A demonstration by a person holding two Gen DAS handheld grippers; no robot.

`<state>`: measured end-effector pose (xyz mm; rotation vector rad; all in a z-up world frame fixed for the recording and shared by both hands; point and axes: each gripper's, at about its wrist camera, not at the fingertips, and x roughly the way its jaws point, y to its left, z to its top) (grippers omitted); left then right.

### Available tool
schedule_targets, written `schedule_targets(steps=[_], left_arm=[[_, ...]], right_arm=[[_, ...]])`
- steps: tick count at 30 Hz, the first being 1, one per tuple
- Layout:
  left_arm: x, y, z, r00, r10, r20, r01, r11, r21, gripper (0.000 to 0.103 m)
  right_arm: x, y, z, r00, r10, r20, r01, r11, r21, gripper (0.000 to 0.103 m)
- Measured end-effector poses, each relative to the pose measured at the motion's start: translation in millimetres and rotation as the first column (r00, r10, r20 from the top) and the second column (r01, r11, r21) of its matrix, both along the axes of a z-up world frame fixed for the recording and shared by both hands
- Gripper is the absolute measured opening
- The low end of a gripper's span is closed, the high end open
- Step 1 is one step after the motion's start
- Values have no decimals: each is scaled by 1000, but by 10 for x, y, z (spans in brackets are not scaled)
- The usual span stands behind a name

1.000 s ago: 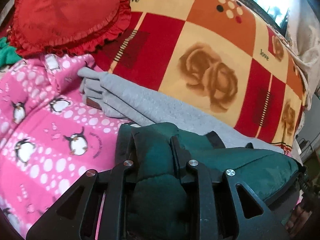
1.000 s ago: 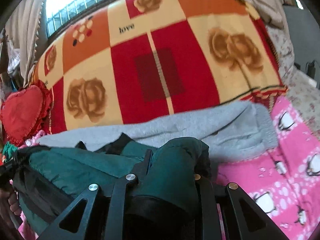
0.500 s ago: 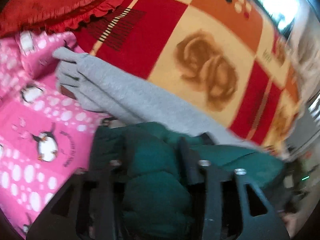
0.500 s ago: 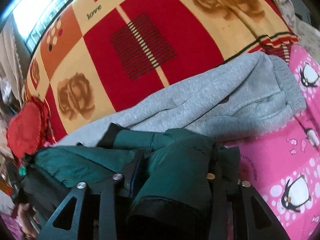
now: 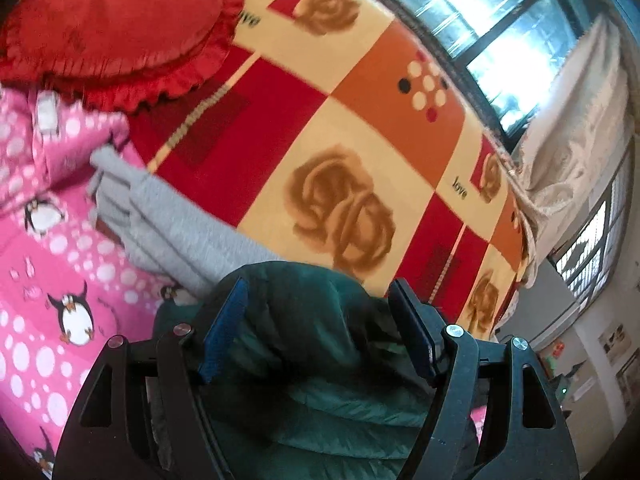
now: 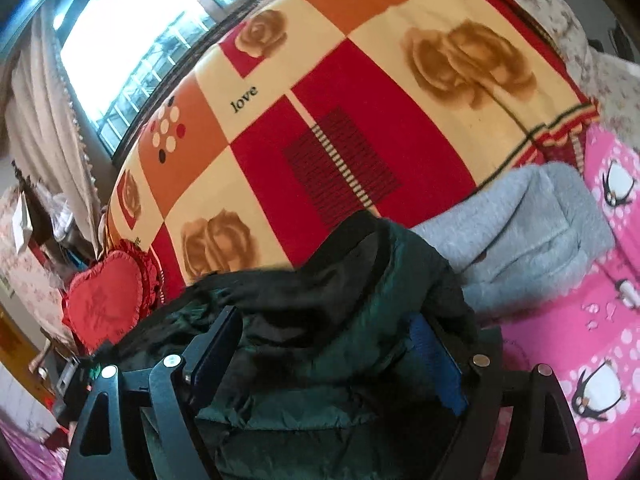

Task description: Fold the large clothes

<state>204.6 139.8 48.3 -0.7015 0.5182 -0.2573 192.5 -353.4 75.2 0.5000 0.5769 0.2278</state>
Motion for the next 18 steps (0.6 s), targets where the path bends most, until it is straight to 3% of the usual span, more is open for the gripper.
schedule_targets(steps=[5,7,11,14,18], left_arm=[[-13,-59,35,1000,-4,21,3,999,43,73],[53,-121,-41,1000,-14,-22,15,997,74,74],[176,-244,-201,989,29,-146,2,979,203,74],[250,-334,-306,971,85,-225,-5,943,332,73],[391,-423,-638,940,73,-333,61,925,375,77]], right_arm=[[3,110,42,999,32,28,-30,996,-83,84],[51,187,-11,999,48,4,-48,992,-119,84],[156,355,-142,996,70,-57,-81,974,-213,84],[277,488,-289,986,78,-144,-118,949,-293,84],[455,568,-617,969,77,-235,-162,916,-367,86]])
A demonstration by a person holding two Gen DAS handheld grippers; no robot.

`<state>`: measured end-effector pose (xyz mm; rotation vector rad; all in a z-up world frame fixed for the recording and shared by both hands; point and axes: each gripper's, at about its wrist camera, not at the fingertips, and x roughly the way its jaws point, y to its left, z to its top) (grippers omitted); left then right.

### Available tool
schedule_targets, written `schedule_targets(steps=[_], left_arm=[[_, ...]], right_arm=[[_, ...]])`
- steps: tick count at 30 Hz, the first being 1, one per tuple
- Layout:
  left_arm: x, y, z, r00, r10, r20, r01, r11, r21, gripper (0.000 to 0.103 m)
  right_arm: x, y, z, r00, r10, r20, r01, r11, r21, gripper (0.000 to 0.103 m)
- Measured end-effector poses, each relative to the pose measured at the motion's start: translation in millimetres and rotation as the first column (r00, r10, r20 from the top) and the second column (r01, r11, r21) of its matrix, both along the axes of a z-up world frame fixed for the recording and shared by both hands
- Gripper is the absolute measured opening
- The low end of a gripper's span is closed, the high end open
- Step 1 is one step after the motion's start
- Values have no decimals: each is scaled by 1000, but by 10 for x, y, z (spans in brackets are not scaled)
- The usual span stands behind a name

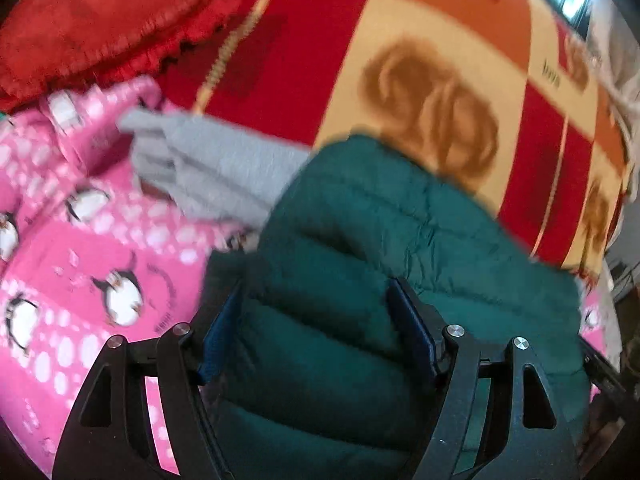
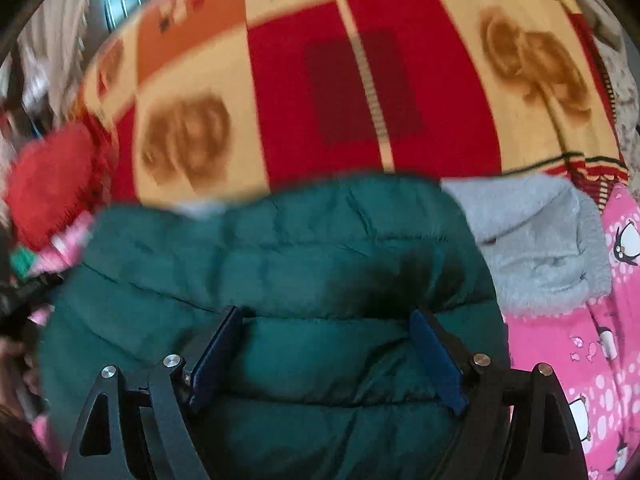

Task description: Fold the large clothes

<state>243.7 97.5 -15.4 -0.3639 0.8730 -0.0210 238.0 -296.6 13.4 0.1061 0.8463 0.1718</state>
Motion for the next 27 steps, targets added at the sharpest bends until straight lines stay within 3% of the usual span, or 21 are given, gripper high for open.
schedule_targets(steps=[8,12,14,17,19,23,27], left_arm=[[-17,33,-119,1000,5,-27,-6,999,-42,81],[-89,29,27,1000,16,-6,-16,999,-37,79],[-225,-47,257,996,-7,90,11,999,-41,79],[-459,-257,570,970,-70,234,65,997,29,79],[-550,-343,639,960,-89,266,78,996,50,79],[-659,-357,733,955,-53,292,36,997,64,79],[-639,-162,693,962,89,258,-125,984,128,79]], right_arm=[[133,-12,-120,999,-18,-48,18,1000,-4,94],[116,42,-50,996,-2,-92,-1,1000,-27,98],[56,75,55,997,-32,-72,28,998,-52,98],[-156,199,292,999,-33,9,33,999,-43,98],[-317,375,414,998,11,62,-9,1000,-30,98],[-432,643,339,998,59,33,-57,997,-47,98],[-446,670,216,998,57,1,-57,997,-56,98]])
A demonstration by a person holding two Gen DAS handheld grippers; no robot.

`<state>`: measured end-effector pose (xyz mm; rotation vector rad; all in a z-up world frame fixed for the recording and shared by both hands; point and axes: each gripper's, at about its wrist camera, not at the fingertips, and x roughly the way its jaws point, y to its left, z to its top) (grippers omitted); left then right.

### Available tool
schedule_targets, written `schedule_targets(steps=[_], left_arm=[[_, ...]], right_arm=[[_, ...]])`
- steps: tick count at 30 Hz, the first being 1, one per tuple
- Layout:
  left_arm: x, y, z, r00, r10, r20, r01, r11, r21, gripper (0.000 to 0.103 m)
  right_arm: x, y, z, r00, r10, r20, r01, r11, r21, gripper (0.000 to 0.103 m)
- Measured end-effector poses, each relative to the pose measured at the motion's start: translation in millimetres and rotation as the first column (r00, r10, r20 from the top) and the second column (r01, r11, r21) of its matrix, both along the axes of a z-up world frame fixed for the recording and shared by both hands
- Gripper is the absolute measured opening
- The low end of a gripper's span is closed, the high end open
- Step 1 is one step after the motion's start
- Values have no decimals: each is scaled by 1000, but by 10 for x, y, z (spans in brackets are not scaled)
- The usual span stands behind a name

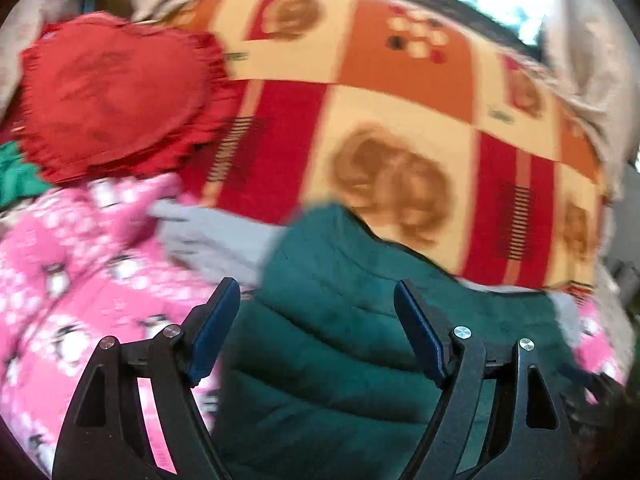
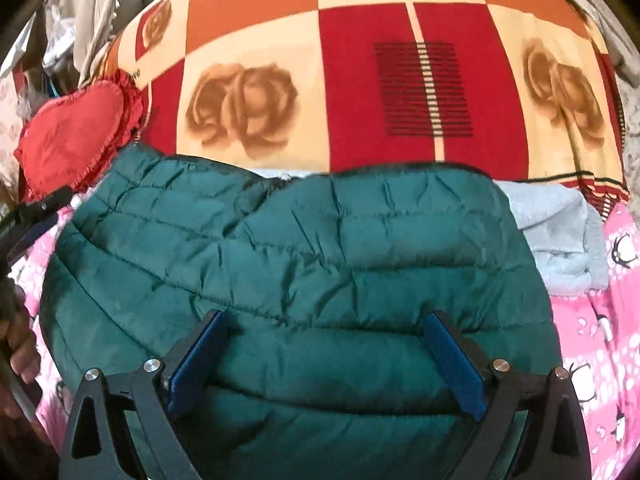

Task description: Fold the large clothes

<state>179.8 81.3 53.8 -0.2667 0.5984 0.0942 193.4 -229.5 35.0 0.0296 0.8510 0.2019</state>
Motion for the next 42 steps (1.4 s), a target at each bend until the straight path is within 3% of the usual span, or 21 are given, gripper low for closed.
schedule_targets(steps=[3,5,8,9,11,13,16,27,34,37,39,42], left_arm=[[96,147,-157,995,58,-84,-59,998,-9,79],[74,161,-161,996,49,-76,-52,998,-40,79],[3,-108,-44,988,-154,12,154,985,-74,79],[-23,-242,-17,968,-249,37,251,965,-77,79],[-80,-570,-21,904,-426,39,427,903,-45,79],[-80,-837,-137,879,-475,-38,476,878,41,79],[47,-1054,-501,874,-438,-210,468,874,127,80],[216,-1145,-739,885,-375,-275,423,895,142,82],[-72,-1050,-411,916,-329,-230,359,928,100,82],[-289,-922,-224,934,-307,-185,330,937,110,82],[-382,-735,-102,950,-266,-161,289,946,145,82],[-372,-311,-18,963,-216,-160,237,963,130,82]], right_arm=[[41,-25,-80,1000,-5,-26,5,1000,17,103],[49,-51,-118,999,-3,-38,3,1000,19,103],[51,-42,-140,999,3,-54,-3,1000,0,103],[48,-43,-141,998,6,-60,-6,1000,-6,103],[50,-37,-141,998,12,-64,-13,1000,-14,103],[49,-44,-149,998,20,-58,-21,1000,-21,103],[67,-38,-219,998,30,-54,-33,998,-51,103],[135,-28,-368,999,36,-27,-38,996,-80,103],[-109,-109,-97,999,-33,2,33,999,-21,103],[-320,-158,59,998,-45,32,46,998,-39,103],[-396,-251,145,998,-32,58,35,998,-51,103],[-437,-618,203,996,-61,72,64,997,-46,103]])
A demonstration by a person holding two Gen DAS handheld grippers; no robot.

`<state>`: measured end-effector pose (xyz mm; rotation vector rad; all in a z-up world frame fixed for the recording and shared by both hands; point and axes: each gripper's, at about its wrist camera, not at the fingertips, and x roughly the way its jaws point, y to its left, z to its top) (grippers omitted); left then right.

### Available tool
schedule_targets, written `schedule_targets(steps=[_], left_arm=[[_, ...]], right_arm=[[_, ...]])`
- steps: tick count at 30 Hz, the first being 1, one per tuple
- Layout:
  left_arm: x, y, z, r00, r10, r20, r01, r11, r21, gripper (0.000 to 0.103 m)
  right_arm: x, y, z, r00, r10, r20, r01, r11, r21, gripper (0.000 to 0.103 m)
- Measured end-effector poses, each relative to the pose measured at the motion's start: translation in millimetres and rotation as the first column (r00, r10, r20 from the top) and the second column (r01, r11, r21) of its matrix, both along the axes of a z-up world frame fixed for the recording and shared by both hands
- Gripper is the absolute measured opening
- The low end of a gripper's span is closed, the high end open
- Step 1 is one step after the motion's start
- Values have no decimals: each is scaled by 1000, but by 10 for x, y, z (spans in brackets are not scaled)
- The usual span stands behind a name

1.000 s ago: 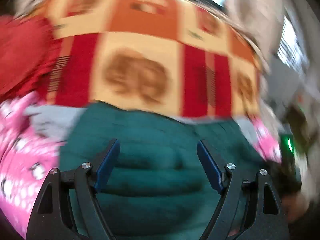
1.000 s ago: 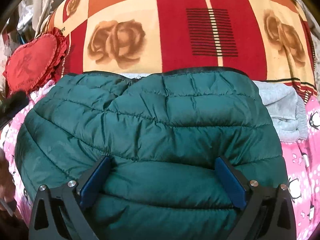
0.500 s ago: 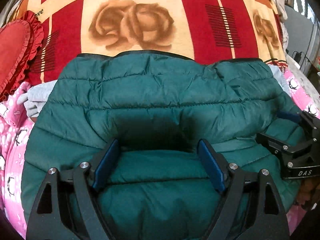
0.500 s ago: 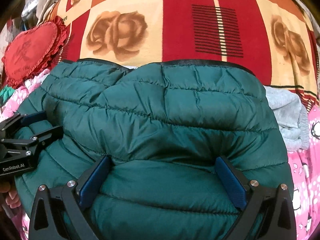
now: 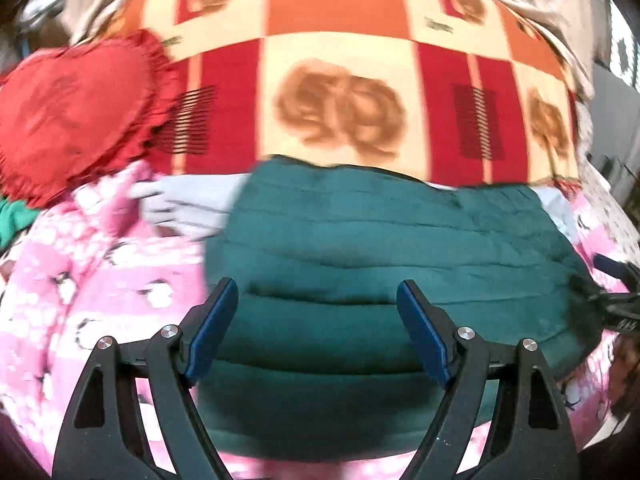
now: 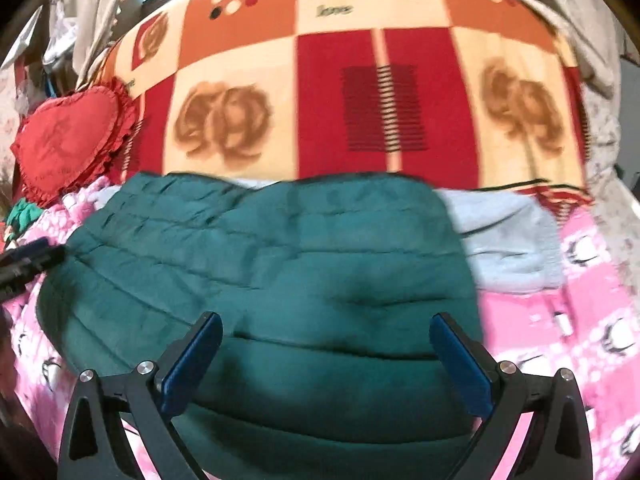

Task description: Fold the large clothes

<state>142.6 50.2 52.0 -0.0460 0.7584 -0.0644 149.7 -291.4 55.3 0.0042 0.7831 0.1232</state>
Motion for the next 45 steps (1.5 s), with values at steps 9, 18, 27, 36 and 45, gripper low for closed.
schedule_targets(steps=[9,18,27,36,45], left_arm=[[318,730,-294,992,8,-125,-33,980,-195,82],[722,794,-646,976,-34,-215,-10,980,-201,85],[862,857,-881,974,14,-224,-54,983,-173,94],[1029,1050,-1089,954,-100,-282,-13,927,-374,99],[1047,906,-985,968,-113,-223,24,929,-369,64]], right_arm=[[365,-860,-241,992,-70,-104,89,976,198,103],[584,-786,-510,981,2,-192,32,984,173,103],[604,-797,-607,983,-56,-173,73,993,95,103],[740,-1216,-995,970,7,-242,104,890,443,103],[841,-1196,-1021,977,124,-172,-16,852,524,96]])
